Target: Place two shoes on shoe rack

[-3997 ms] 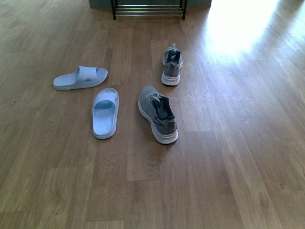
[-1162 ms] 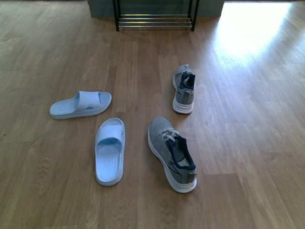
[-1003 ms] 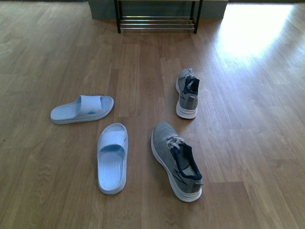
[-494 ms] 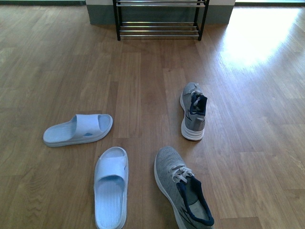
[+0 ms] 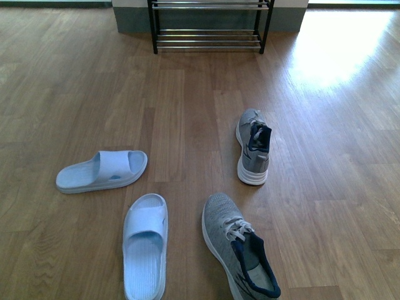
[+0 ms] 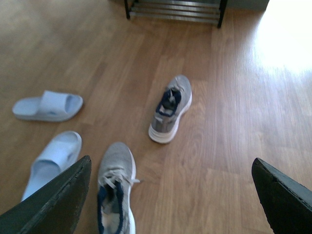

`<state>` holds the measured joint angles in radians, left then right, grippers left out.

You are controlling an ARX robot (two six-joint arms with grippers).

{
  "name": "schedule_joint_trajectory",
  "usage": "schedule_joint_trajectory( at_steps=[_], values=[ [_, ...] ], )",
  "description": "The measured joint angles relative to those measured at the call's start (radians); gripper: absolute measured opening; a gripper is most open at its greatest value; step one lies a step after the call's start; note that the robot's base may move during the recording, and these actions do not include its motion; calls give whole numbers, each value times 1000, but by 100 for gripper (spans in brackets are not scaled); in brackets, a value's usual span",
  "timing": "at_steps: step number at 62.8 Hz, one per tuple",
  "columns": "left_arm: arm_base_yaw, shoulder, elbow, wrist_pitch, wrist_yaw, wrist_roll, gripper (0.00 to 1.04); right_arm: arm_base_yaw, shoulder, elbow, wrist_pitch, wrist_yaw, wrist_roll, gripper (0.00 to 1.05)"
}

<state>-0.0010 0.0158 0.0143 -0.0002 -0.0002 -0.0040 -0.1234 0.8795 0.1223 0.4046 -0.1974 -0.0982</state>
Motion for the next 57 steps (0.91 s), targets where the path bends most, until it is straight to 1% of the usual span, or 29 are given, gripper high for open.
schedule_joint_trajectory(
  at_steps=[4,8,14,18,21,25,30,34,47,57],
  values=[
    [0,0,0,0,0,0,95,-11,324,44,174,-1,-57,95],
    [0,0,0,0,0,0,95,-9,554,81,283,10,-100,95],
    [0,0,0,0,0,0,95,1,811,138,373,24,-139,95],
    [0,0,0,0,0,0,95,18,1032,203,433,56,-169,95],
    [0,0,0,0,0,0,95,29,1184,265,449,82,-172,95],
    [0,0,0,0,0,0,95,41,1331,340,448,106,-166,95],
    [0,0,0,0,0,0,95,51,1437,406,431,117,-142,95],
    [0,0,0,0,0,0,95,65,1537,481,392,119,-84,95],
    [0,0,0,0,0,0,95,113,1679,620,274,46,18,95],
    [0,0,0,0,0,0,95,137,1738,687,246,17,56,95]
  ],
)
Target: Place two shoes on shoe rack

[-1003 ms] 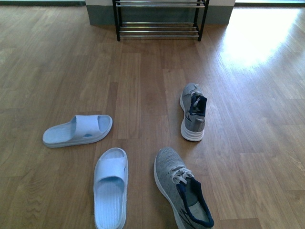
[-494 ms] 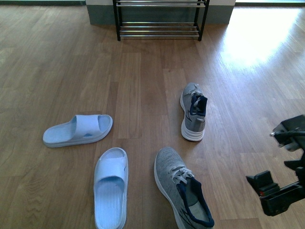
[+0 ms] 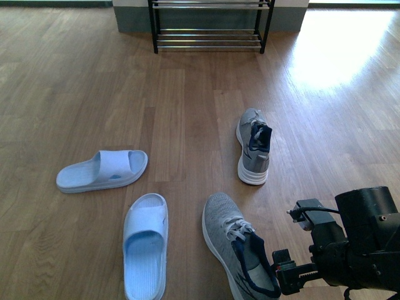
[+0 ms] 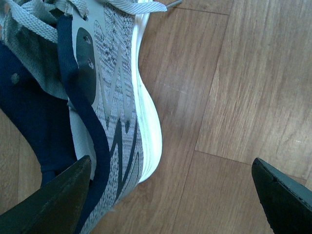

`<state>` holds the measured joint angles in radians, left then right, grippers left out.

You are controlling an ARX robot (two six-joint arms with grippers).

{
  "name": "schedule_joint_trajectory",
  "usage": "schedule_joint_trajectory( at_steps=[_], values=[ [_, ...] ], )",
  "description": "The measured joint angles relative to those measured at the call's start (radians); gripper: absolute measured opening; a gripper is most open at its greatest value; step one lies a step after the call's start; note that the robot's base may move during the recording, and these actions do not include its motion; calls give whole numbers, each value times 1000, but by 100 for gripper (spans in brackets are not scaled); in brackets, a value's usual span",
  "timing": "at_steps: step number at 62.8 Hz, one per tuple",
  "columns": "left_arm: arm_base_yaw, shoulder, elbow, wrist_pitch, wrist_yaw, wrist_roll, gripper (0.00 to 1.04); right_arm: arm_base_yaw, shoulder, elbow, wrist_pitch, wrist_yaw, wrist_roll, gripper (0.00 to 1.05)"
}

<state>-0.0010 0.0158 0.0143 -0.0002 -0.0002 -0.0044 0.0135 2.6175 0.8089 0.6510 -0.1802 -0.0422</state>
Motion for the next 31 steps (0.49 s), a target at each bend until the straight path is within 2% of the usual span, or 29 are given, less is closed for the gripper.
schedule_joint_trajectory(
  at_steps=[31],
  values=[
    [0,0,0,0,0,0,95,-17,171,198,-51,-30,-3,95]
  ],
)
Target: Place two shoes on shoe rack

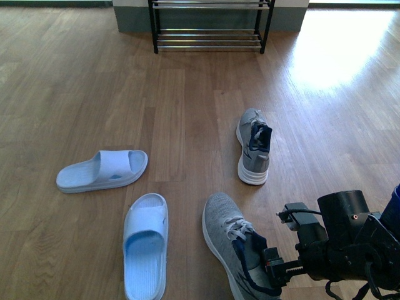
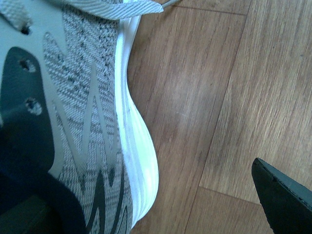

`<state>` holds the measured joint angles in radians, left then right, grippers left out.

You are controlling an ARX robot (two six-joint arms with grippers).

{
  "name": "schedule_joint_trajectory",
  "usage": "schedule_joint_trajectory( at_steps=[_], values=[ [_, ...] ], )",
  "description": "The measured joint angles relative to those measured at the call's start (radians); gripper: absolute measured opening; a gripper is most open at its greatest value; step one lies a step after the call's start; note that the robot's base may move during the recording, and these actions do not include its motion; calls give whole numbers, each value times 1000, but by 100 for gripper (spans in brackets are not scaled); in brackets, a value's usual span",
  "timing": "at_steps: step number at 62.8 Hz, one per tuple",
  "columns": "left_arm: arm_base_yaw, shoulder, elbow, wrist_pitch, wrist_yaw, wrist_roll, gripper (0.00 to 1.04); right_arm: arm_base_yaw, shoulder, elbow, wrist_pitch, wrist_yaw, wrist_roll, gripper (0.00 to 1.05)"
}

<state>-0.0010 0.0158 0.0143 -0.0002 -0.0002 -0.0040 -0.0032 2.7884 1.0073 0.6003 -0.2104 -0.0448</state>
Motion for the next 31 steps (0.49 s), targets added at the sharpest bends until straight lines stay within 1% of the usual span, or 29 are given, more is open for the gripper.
schedule_joint_trajectory(
  at_steps=[7,11,13,31],
  values=[
    [0,0,0,0,0,0,95,-13,27,27,41,11,-1,95],
    [0,0,0,0,0,0,95,-19,33,35,52,10,0,83],
    [0,0,0,0,0,0,95,-19,34,35,54,7,0,80],
    [0,0,0,0,0,0,95,-22,37,33,72,-50,2,33]
  ],
)
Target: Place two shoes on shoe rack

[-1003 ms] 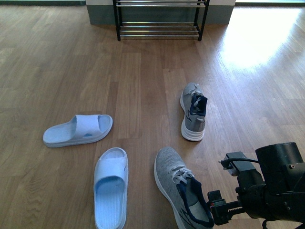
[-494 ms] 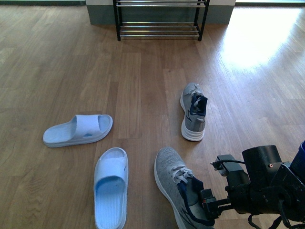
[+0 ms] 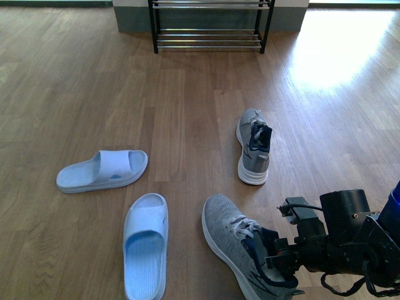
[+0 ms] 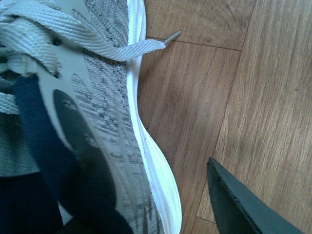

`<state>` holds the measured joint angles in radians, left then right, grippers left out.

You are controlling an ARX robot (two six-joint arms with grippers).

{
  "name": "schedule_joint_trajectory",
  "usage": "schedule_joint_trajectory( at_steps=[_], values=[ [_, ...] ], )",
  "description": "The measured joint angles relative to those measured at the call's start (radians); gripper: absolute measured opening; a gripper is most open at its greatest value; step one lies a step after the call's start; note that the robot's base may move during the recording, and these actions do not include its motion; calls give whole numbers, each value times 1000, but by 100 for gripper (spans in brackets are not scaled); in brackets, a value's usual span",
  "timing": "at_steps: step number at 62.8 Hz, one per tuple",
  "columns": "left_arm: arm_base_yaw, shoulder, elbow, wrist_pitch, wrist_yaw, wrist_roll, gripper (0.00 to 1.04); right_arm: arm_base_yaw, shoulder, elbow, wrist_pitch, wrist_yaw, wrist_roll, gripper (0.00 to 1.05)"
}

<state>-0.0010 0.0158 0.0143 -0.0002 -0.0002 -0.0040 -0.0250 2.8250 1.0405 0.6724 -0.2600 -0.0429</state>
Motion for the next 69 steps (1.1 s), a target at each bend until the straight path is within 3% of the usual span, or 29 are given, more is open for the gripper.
schedule_joint_trajectory(
  at_steps=[12,23,39,52,69],
  values=[
    [0,0,0,0,0,0,95,-1,-10,-28,44,25,29,1],
    [0,0,0,0,0,0,95,-34,-95,-97,68,135,95,1],
    [0,0,0,0,0,0,95,-137,-379,-253,54,170,132,1],
    [0,0,0,0,0,0,95,-255,-779,-428,-41,109,137,1],
    [0,0,0,0,0,0,95,-413,-1381,-604,-283,-74,187,1]
  ],
)
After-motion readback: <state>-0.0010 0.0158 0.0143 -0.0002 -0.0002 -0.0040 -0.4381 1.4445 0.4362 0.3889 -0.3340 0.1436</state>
